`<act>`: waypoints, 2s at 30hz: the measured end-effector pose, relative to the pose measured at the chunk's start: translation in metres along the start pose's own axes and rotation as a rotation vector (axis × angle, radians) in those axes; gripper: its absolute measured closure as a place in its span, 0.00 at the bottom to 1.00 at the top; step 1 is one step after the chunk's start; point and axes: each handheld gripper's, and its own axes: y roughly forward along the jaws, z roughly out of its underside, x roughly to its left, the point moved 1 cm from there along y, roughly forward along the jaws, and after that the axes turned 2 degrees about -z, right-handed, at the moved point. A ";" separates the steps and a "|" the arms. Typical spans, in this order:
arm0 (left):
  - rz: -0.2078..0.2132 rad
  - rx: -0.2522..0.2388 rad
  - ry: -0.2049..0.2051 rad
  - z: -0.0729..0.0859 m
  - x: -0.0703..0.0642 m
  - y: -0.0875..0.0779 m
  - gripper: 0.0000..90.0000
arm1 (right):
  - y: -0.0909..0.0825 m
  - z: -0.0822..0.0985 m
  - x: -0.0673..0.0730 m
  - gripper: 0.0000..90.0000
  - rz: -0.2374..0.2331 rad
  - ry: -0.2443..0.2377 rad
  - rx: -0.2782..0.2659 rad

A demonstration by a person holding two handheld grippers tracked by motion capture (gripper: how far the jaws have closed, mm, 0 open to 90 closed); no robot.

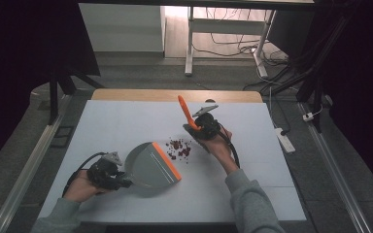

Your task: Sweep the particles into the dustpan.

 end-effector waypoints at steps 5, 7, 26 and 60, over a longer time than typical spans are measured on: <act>0.007 0.002 -0.011 -0.001 0.000 0.002 0.68 | 0.006 -0.002 -0.001 0.86 0.002 0.000 0.015; 0.007 0.005 -0.011 -0.002 0.000 0.002 0.68 | 0.009 -0.003 -0.002 0.86 0.005 0.001 0.024; 0.020 0.009 -0.015 -0.003 0.002 0.005 0.68 | 0.031 -0.017 -0.001 0.86 0.003 -0.016 0.093; 0.019 0.005 -0.023 -0.004 0.001 0.006 0.68 | 0.052 -0.032 0.026 0.86 -0.045 -0.088 0.236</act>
